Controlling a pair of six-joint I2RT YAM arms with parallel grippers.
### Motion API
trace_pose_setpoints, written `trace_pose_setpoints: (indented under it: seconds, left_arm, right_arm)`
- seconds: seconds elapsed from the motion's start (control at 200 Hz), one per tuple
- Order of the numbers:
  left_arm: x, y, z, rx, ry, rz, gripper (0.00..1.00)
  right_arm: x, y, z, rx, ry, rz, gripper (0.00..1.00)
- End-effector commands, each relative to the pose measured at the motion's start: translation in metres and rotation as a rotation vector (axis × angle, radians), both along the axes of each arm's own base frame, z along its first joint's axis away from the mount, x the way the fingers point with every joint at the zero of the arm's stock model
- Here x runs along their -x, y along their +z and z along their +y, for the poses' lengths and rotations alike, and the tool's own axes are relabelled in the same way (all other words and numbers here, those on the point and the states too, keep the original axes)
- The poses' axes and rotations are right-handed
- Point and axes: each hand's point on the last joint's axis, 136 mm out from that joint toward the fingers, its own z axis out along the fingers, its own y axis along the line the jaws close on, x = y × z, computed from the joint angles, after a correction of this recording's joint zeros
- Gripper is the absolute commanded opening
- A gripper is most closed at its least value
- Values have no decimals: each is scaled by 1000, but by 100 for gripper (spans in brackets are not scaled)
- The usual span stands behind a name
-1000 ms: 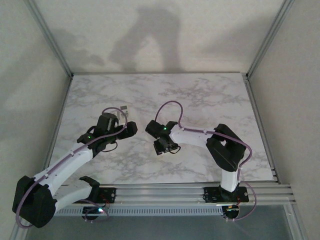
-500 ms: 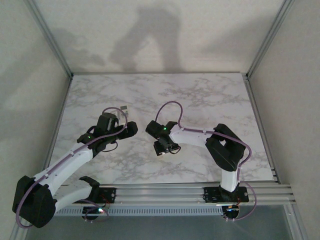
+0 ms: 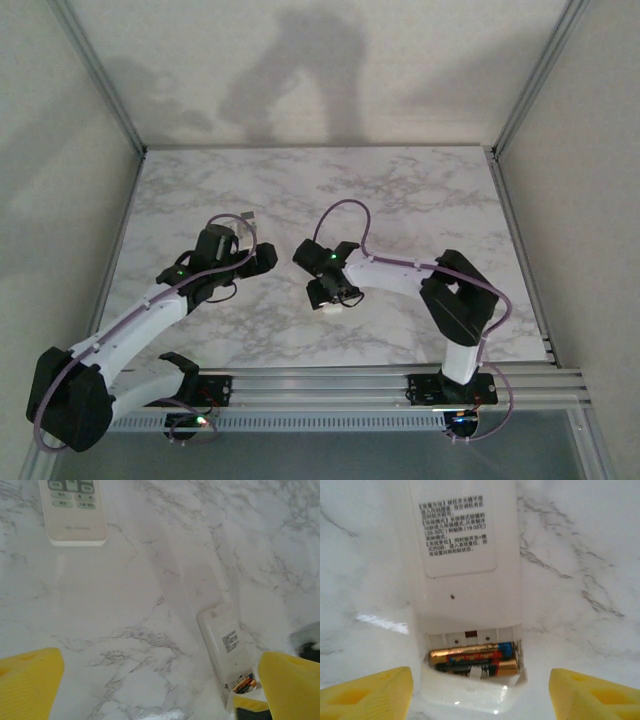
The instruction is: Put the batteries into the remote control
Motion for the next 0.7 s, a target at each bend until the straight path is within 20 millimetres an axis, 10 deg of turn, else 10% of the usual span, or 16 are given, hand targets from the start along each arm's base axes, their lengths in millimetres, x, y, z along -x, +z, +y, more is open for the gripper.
trace_pose_setpoints:
  seconds: [0.0,0.255,0.446,0.696]
  left_arm:
    - [-11,7,-11,5,-61,-8,99]
    - [-47,-16,-39,-72,-220,69,97]
    - [-70,-45,-56,-126,-317,146,97]
    - [-77,-56,-57,-124,-297,171,99]
  right_arm:
    - [1,26,-15,-94,-168,-53,73]
    - [42,20,-7,-526,-706,54,69]
    - [33,12,27,-680,-813,113,67]
    - [19,-6,4,-627,-942,29,55]
